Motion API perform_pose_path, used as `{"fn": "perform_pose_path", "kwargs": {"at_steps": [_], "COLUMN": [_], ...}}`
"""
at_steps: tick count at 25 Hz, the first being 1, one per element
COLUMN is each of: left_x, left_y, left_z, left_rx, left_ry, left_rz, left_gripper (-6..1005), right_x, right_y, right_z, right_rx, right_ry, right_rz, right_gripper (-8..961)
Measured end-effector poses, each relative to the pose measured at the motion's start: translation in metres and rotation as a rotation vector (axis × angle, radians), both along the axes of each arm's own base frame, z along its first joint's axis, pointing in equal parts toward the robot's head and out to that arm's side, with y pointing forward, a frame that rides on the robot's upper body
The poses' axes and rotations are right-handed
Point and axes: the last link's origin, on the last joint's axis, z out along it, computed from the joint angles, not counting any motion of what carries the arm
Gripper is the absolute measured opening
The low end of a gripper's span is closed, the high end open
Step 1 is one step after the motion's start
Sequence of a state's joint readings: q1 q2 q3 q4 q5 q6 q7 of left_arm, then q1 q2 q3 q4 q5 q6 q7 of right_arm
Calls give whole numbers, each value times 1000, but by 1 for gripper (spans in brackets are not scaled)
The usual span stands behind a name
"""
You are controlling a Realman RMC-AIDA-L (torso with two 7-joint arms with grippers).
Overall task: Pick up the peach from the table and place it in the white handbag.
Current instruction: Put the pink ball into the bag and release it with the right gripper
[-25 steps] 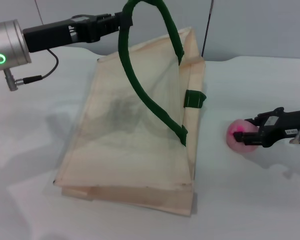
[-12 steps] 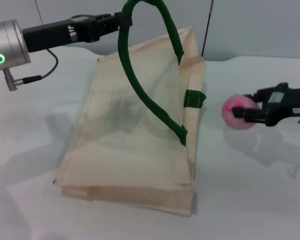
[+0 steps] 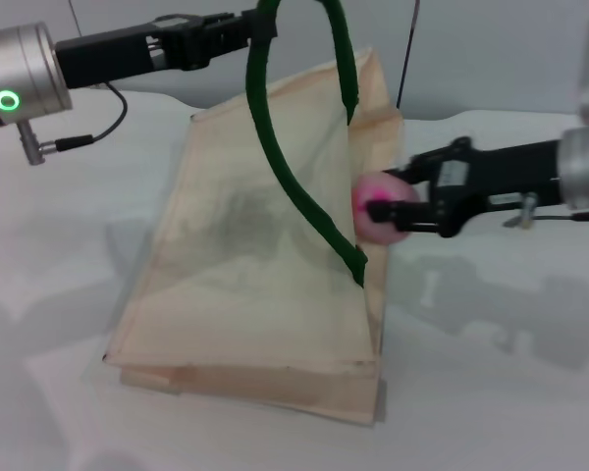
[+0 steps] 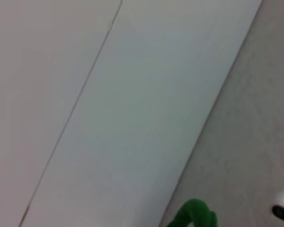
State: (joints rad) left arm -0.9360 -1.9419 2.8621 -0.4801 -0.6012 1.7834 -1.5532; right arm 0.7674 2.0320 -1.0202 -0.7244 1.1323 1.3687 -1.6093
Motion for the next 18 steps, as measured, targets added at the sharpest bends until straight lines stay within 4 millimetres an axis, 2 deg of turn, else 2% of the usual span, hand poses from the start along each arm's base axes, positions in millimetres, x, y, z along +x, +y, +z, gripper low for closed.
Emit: {"fn": "perform_pose_path", "kwargs": {"at_steps": [9,14,18], "left_x": [19,20,19], "left_y": [-1,-1,-1], "left_z": [6,8,9], "left_rx": [-6,-1,2], "left_ry": [-60,-67,-66], "left_rz": [-81,-87,-82], "left_gripper": [120,120,120], "right_x": [-29,-43,-48], "right_y": [5,-1,-2], "right_z": [-41,-52,-54], "right_rx": [-51,-90,-102], "right_ry": [-60,-51,-47], "right_rz": [60,106,118], "right_gripper": [417,415,414]}}
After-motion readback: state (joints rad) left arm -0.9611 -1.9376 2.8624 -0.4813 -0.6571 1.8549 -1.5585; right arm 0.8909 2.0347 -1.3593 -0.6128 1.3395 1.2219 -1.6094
